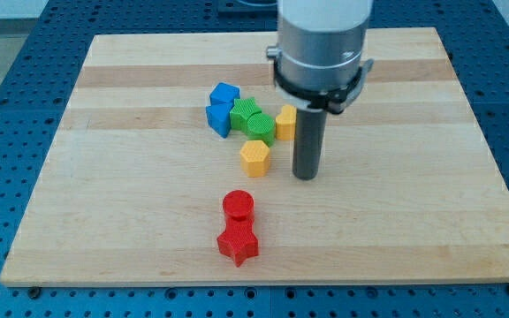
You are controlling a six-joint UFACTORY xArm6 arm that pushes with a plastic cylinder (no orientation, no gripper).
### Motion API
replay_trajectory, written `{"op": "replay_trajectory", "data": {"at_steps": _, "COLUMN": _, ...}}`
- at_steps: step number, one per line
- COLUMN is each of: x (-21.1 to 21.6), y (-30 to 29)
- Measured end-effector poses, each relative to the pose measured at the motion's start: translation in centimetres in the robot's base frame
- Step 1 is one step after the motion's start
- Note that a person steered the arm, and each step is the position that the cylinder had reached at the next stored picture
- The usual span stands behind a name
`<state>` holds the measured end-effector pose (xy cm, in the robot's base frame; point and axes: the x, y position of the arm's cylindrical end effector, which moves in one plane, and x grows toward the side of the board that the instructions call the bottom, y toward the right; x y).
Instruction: Slide the yellow hexagon to the left side
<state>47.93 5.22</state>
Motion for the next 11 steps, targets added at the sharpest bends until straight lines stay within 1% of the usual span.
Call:
{"op": "replay_trajectory", "data": {"at_steps": 1, "x": -0.2, "y": -0.3}}
{"op": "replay_trajectory", "data": {"at_steps": 2, "x": -2.5, "y": -1.7}}
{"op": "replay_trajectory", "data": {"at_steps": 5, "x": -2.9, "y": -5.2}}
{"op": "replay_trajectory", "data": {"at_steps": 6, "x": -2.7, "y": -8.0}}
{"op": "replay_trajectory", "data": {"at_steps": 8, "x": -3.2, "y": -7.5}}
{"op": "replay_trajectory", "data": {"at_steps": 9, "x": -4.4, "y": -7.7}}
{"op": "replay_trajectory", "data": {"at_steps": 11, "x": -4.4, "y": -12.9}}
